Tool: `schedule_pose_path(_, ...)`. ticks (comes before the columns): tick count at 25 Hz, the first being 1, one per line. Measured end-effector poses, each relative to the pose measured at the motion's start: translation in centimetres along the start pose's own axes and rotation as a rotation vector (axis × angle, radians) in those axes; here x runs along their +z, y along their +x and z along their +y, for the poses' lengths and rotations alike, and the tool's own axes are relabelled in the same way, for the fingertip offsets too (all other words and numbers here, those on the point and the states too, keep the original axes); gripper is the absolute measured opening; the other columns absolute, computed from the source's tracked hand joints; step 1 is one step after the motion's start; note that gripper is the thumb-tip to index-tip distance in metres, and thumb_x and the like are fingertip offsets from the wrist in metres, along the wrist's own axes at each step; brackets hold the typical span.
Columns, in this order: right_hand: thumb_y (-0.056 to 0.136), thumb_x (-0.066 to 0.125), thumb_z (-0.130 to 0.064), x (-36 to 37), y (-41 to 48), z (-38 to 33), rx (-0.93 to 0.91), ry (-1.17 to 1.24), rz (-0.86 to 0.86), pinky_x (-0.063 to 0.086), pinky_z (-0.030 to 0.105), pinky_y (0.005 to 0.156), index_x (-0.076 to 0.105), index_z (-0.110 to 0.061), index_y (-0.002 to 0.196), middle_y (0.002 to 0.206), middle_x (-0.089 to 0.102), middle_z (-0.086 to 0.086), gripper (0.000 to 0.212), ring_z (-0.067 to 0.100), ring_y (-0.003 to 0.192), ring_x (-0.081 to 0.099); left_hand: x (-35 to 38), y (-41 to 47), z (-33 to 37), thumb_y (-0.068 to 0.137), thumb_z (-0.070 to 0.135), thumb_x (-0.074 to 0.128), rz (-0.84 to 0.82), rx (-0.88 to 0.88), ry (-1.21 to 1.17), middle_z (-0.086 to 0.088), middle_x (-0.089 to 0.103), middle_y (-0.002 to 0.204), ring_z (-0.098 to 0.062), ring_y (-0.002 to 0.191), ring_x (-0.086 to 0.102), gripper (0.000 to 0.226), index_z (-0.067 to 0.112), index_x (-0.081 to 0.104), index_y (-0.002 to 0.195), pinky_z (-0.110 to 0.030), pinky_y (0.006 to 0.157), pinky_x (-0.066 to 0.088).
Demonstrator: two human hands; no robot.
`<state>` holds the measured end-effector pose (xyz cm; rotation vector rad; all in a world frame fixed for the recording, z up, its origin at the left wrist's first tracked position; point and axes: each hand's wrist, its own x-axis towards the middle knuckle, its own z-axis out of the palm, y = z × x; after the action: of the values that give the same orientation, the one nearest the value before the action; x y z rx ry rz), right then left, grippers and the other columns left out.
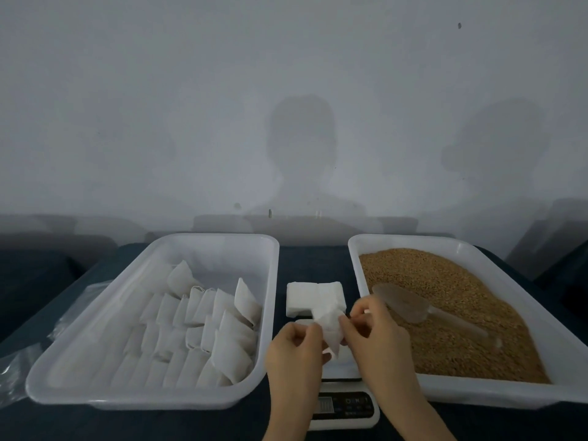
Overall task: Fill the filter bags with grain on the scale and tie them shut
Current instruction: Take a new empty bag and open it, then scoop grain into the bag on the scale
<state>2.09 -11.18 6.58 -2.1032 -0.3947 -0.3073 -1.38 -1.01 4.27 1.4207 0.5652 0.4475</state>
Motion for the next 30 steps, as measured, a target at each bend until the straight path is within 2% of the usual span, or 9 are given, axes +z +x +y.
schedule_pose_path(4, 0.089, 0.06, -0.005, 0.3, 0.1, 0.0, -0.202, -0.154, -0.042, 0.038, 0.004, 0.064, 0.072, -0.015, 0.093, 0.086, 0.065, -0.004, 0.016, 0.001, 0.074, 0.056, 1.0, -1.1, 0.1, 0.087, 0.028, 0.067, 0.066, 0.261, 0.264, 0.02, 0.067, 0.088, 0.001, 0.078, 0.063, 0.007, 0.022, 0.066, 0.091, -0.005, 0.067, 0.045)
schedule_pose_path(6, 0.09, 0.059, -0.01, 0.0, 0.4, -0.1, -0.096, -0.098, -0.118, 0.039, 0.004, 0.062, 0.073, -0.017, 0.086, 0.079, 0.064, -0.01, 0.016, -0.002, 0.068, 0.056, 1.1, -1.0, -0.9, 0.085, 0.025, 0.071, 0.094, 0.564, 0.512, 0.013, 0.066, 0.104, -0.009, 0.095, 0.066, 0.029, 0.014, 0.067, 0.111, -0.016, 0.082, 0.05)
schedule_pose_path(9, 0.088, 0.059, -0.018, -1.1, 1.0, -0.1, 0.227, 0.181, -0.291, 0.051, 0.015, 0.062, 0.073, -0.018, 0.069, 0.064, 0.069, -0.005, 0.024, 0.003, 0.064, 0.065, 0.6, -1.0, -1.4, 0.094, 0.028, 0.054, 0.138, 1.095, 0.767, -0.013, 0.071, 0.11, -0.029, 0.11, 0.063, 0.029, 0.005, 0.071, 0.087, -0.042, 0.081, 0.057)
schedule_pose_path(13, 0.086, 0.063, -0.02, -2.2, 1.2, -0.1, 0.377, 0.327, -0.455, 0.058, 0.025, 0.066, 0.077, -0.022, 0.072, 0.074, 0.073, -0.003, 0.019, 0.007, 0.073, 0.07, -0.5, 0.2, -1.8, 0.1, 0.042, 0.037, -0.105, 1.311, 0.801, -0.008, 0.058, 0.133, -0.022, 0.132, 0.045, 0.033, 0.016, 0.057, 0.105, -0.046, 0.102, 0.042)
schedule_pose_path(17, 0.081, 0.069, -0.028, -3.0, 1.7, -0.1, 0.336, 0.276, -0.58, 0.057, 0.036, 0.081, 0.077, -0.027, 0.085, 0.088, 0.074, -0.004, 0.009, 0.012, 0.088, 0.069, -0.7, 1.9, -0.5, 0.065, 0.062, 0.076, -0.14, 1.279, 1.07, 0.001, 0.064, 0.125, -0.02, 0.117, 0.061, 0.086, 0.017, 0.044, 0.131, -0.051, 0.099, 0.044)
schedule_pose_path(21, 0.082, 0.061, -0.026, -3.8, 2.6, -0.4, 0.277, 0.121, -0.551, 0.056, 0.037, 0.084, 0.076, -0.029, 0.081, 0.087, 0.073, -0.005, 0.015, 0.016, 0.088, 0.067, -0.5, 4.1, 0.8, 0.063, 0.04, 0.084, -0.322, 1.175, 1.067, 0.007, 0.065, 0.103, -0.014, 0.098, 0.063, 0.06, 0.023, 0.056, 0.114, -0.047, 0.095, 0.049)
schedule_pose_path(25, 0.084, 0.057, -0.052, -6.3, 5.3, 1.4, 0.148, -0.021, -0.514, 0.057, 0.026, 0.078, 0.07, -0.042, 0.094, 0.091, 0.07, -0.018, 0.019, 0.001, 0.084, 0.065, -0.3, 6.2, 1.1, 0.08, 0.051, 0.068, -0.557, 0.683, 0.904, 0.024, 0.053, 0.101, -0.001, 0.097, 0.056, 0.045, 0.043, 0.041, 0.116, -0.018, 0.084, 0.045)
schedule_pose_path(28, 0.088, 0.057, -0.042, -9.4, 8.3, 6.8, 0.069, -0.422, -0.274, 0.048, 0.014, 0.066, 0.064, -0.038, 0.107, 0.103, 0.068, -0.014, 0.02, 0.001, 0.083, 0.062, -0.2, 7.9, 1.2, 0.076, 0.057, 0.069, -0.62, 0.438, 0.725, 0.024, 0.049, 0.105, 0.0, 0.093, 0.055, 0.057, 0.05, 0.031, 0.117, -0.009, 0.065, 0.043)
schedule_pose_path(30, 0.088, 0.059, -0.043, -10.3, 9.4, 11.2, 0.113, -0.706, -0.364, 0.047, 0.017, 0.064, 0.064, -0.027, 0.101, 0.094, 0.065, -0.008, 0.022, 0.007, 0.081, 0.061, -0.1, 8.9, 1.0, 0.076, 0.057, 0.07, -0.613, 0.414, 0.695, 0.019, 0.051, 0.111, -0.004, 0.096, 0.055, 0.06, 0.044, 0.033, 0.122, -0.01, 0.069, 0.046)
